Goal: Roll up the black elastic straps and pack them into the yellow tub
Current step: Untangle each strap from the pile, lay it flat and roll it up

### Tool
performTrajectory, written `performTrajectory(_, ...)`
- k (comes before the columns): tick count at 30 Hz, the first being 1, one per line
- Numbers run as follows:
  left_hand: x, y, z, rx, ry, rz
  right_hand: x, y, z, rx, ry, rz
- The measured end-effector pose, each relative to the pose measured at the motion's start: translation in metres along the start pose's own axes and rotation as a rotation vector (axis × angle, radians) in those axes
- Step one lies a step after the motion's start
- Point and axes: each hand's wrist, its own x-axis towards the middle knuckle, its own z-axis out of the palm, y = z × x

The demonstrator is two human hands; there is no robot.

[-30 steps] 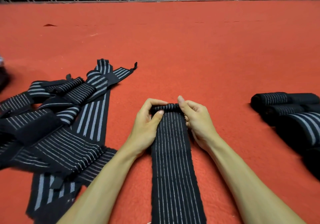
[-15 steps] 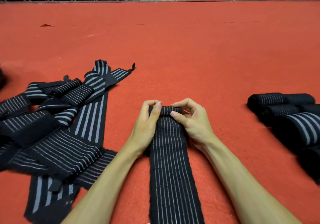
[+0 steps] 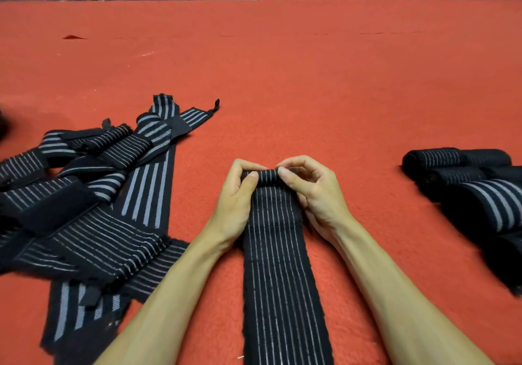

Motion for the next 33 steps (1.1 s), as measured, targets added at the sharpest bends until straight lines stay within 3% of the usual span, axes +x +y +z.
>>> performTrajectory(11,-0.0042,0.0056,0.0009,0.001,-0.083,0.02,0.0,0.0008,0.0046,-0.085,0.035,0.072)
performTrajectory(22,-0.0017,0.0015,0.0017,0.071,-0.114,-0.056,-0.0023,0.0001,0.0001,-0.08,0.023,-0.023)
performTrajectory(29,0.002,-0.0036,0.0025,0.076,-0.006,-0.078,-0.0005,0.0003,-0.001,-0.03,-0.023,-0.106)
performTrajectory(33,0.0023,-0.0019,0.0033,0.021,0.024,-0.071,-0.0013,0.0017,-0.0014,0.034,-0.073,-0.01)
